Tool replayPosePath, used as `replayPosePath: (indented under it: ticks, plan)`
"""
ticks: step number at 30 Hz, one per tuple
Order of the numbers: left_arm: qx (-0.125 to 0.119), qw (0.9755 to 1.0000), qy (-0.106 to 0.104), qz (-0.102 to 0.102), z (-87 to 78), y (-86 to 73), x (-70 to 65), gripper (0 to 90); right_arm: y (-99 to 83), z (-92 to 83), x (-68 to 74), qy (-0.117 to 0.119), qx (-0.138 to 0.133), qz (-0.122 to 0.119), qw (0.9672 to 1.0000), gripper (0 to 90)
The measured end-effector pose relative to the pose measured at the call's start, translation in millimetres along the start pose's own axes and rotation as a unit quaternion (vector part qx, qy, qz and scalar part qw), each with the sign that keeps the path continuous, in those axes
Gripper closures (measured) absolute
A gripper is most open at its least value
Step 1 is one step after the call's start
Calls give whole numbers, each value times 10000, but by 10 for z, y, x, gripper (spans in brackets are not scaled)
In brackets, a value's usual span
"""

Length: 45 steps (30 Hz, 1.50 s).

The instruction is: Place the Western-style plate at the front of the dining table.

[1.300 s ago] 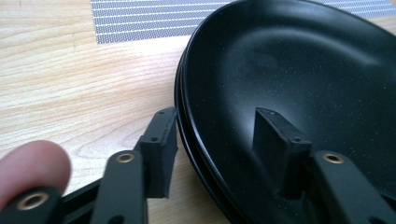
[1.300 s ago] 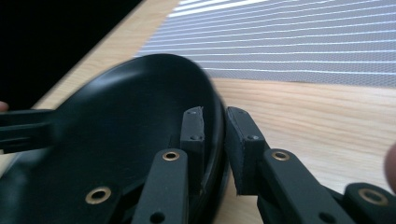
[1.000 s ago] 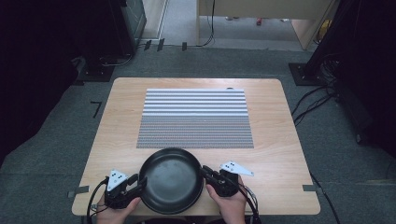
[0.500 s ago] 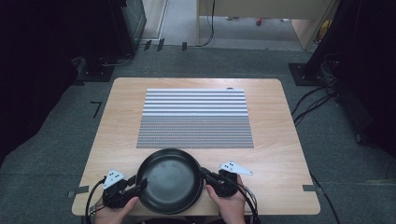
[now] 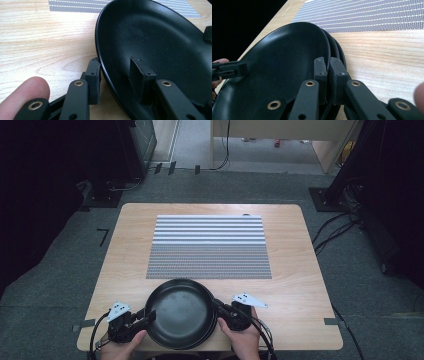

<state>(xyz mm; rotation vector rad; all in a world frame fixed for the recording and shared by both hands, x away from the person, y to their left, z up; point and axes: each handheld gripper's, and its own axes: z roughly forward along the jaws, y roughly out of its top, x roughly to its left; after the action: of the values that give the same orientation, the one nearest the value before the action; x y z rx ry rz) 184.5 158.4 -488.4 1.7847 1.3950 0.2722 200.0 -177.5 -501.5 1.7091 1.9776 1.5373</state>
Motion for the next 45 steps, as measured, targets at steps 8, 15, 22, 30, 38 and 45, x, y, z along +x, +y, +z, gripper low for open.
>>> replayPosePath:
  ticks: [8, 15, 22, 30, 38, 45]
  plan:
    - [-24, 10000, 22, -63, -39, 5, 14, 641, 11, 23, -3, 71, 52, 18, 10000, 849]
    - [-71, 9999, 93, -73, -112, 37, 49, 655, 6, 71, 41, 101, 92, -32, 9999, 848]
    - [-174, 9997, 107, -158, -198, 65, 99, 665, -32, 103, 120, 146, 128, -214, 9996, 848]
    - [-170, 9998, 131, 14, -202, 58, 105, 683, -44, 134, 147, 67, 94, -277, 9995, 829]
    - [-169, 9998, 17, -59, -205, 56, 143, 695, -56, 218, 159, 30, 206, -85, 9997, 775]
    - [-167, 9996, -125, -208, -196, 47, 174, 705, -65, 274, 125, 196, 280, 581, 9977, 780]
